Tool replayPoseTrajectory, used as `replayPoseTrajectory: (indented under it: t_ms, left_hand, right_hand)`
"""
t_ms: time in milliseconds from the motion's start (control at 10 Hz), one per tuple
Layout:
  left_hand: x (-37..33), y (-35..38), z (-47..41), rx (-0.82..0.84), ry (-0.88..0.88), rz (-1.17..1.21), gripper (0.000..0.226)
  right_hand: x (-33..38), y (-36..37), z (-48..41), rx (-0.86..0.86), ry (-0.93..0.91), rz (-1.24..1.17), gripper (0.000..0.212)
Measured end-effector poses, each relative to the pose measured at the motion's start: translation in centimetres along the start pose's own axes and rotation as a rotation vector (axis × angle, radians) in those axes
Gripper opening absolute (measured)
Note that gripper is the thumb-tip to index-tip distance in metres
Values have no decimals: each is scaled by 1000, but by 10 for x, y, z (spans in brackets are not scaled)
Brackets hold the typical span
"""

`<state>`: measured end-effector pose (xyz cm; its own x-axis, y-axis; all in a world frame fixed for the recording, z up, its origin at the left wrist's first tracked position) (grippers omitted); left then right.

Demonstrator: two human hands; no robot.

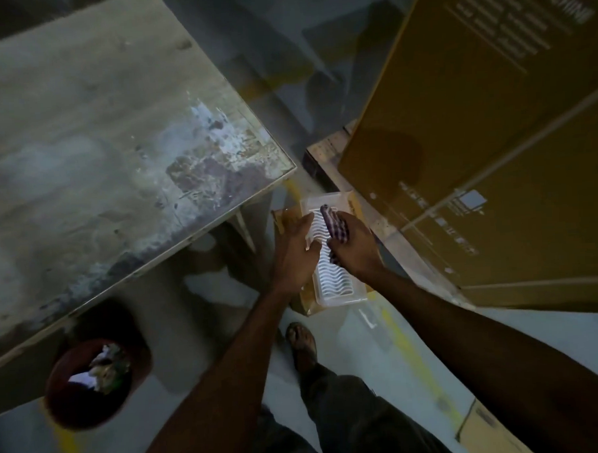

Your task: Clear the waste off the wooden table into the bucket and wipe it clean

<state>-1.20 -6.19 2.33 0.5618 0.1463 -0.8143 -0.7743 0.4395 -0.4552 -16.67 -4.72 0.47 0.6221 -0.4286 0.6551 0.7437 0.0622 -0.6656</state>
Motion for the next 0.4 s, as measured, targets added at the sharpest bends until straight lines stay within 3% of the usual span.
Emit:
replayPoseTrajectory:
  t_ms: [100, 200, 300, 400]
  left_hand:
    - [10, 10, -9, -25, 27, -101, 56]
    - [25, 17, -12, -41, 3, -159, 57]
    - [32, 16, -3, -82, 39, -175, 59]
    - [26, -6, 17, -166, 81, -26, 62]
  right_hand:
    - [-18, 20, -16, -39, -48, 147, 55]
    - [-49, 43, -36, 144, -118, 553, 73]
    - [-59, 46, -31, 292, -137, 666, 65]
    - [-47, 38, -19, 144, -195, 566, 59]
Point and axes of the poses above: each hand's wrist, its own z-axis away from the middle knuckle, its own y-axis out of the palm, x = y × z, the point moved 1 cm from there along -z, towards the middle knuckle, and after that the axes turned 1 degree about y, right-handed, at the moved point
